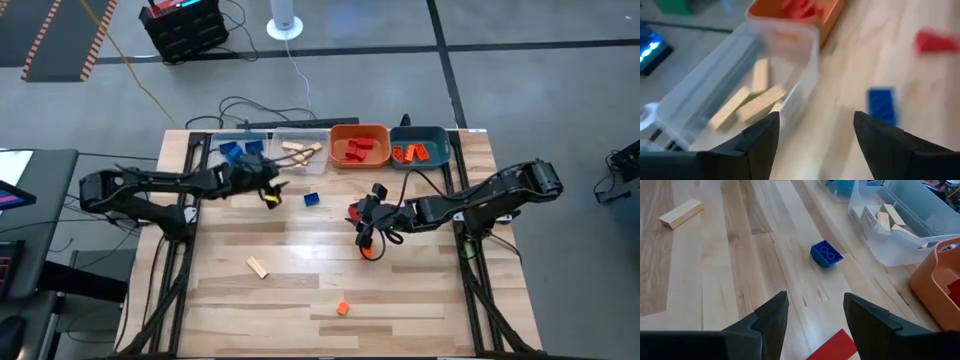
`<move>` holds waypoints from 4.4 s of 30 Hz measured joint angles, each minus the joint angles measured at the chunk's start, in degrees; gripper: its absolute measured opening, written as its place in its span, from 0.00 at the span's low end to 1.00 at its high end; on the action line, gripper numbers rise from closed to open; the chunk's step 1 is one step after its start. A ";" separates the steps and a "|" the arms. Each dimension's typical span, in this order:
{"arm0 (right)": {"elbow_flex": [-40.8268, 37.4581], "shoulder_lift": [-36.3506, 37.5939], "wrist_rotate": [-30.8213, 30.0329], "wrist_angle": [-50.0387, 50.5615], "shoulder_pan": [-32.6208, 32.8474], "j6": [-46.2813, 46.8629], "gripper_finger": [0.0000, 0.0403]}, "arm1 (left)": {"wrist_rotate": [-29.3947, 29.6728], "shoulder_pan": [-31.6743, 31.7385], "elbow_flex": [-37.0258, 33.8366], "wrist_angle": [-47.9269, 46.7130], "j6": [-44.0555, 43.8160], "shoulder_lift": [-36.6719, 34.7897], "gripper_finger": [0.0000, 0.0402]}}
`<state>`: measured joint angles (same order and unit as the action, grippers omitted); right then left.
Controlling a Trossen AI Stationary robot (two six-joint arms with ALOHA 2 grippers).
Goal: Sort blocks
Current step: Put the red block into the orange bin
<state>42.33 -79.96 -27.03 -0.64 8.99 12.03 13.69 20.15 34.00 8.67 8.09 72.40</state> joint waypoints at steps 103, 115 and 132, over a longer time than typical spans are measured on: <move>-5.11 -19.80 -3.55 -11.08 -6.97 18.90 0.51 | 13.49 -24.56 -0.04 16.48 -4.38 -0.05 0.62; -4.88 -11.52 3.82 -7.15 -7.49 12.89 0.39 | 13.49 -24.70 -0.04 16.52 -4.89 -0.05 0.62; 8.54 -10.91 14.09 1.85 -40.46 -3.93 0.42 | 13.49 -24.57 -0.04 17.58 -5.09 -0.05 0.62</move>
<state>50.87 -90.87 -12.94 1.21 -31.47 8.10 27.18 -4.43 33.95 26.25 3.01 72.36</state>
